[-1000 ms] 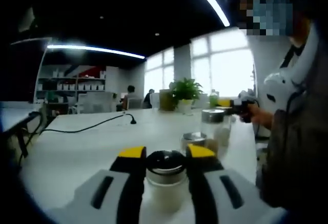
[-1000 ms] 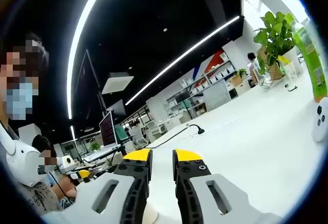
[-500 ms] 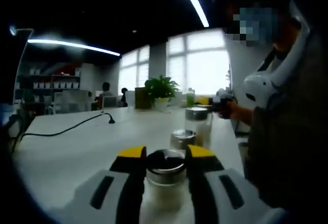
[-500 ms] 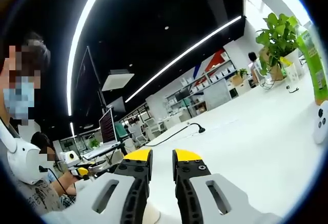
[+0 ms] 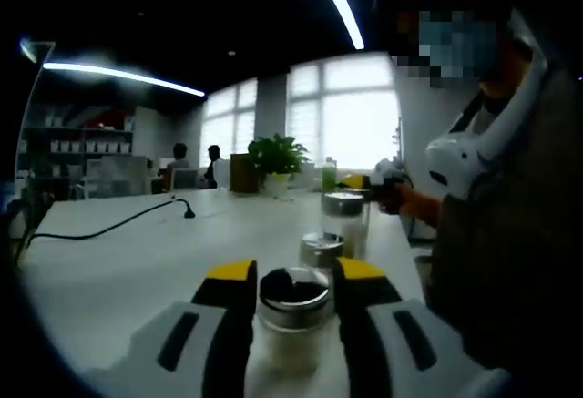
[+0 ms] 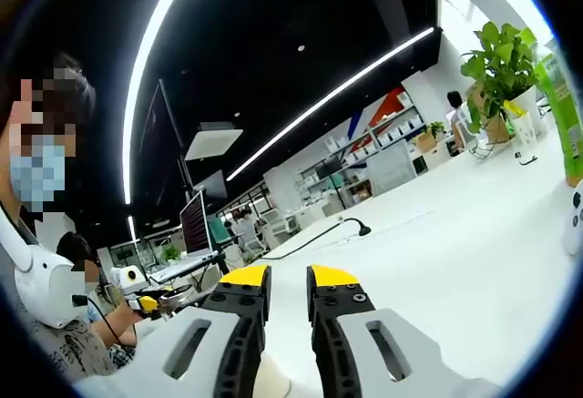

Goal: Rotate the seasoning bottle until the label or dispensing opening points toward the visible target arrow and the bottle remains upright within the marked orientation range

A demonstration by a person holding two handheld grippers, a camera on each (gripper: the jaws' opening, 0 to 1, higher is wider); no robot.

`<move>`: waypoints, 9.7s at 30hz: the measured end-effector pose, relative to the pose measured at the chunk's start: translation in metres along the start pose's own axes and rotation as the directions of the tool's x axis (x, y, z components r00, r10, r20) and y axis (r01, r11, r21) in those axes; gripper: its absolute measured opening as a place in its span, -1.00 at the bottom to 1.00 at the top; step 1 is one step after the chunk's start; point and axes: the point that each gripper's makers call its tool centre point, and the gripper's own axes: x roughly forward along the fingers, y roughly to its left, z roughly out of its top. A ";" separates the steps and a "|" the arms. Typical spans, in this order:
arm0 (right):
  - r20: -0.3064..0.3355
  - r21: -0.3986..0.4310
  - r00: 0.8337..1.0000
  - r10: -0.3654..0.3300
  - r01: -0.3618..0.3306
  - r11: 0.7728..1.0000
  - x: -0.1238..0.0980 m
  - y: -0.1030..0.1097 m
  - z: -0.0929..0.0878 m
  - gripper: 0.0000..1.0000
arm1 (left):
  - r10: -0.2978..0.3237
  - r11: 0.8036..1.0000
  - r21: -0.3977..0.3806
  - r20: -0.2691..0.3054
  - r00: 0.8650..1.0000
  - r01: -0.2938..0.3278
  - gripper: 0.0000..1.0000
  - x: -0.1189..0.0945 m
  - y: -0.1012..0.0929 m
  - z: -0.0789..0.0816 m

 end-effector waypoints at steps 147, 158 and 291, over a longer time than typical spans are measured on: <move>0.010 0.030 1.000 -0.004 0.004 1.000 -0.004 -0.005 -0.002 -0.70 | 0.289 0.956 -0.050 0.019 0.957 -0.288 -0.14 -0.014 0.007 0.012; 0.028 0.037 1.000 -0.011 0.010 0.999 -0.008 -0.008 0.002 -0.70 | 0.461 0.887 0.036 -0.029 0.887 -0.459 -0.11 -0.005 0.006 -0.003; 0.019 0.050 1.000 -0.017 0.016 0.999 -0.009 -0.010 -0.004 -0.71 | 0.434 0.895 -0.132 0.042 0.900 -0.425 -0.06 -0.016 0.020 0.002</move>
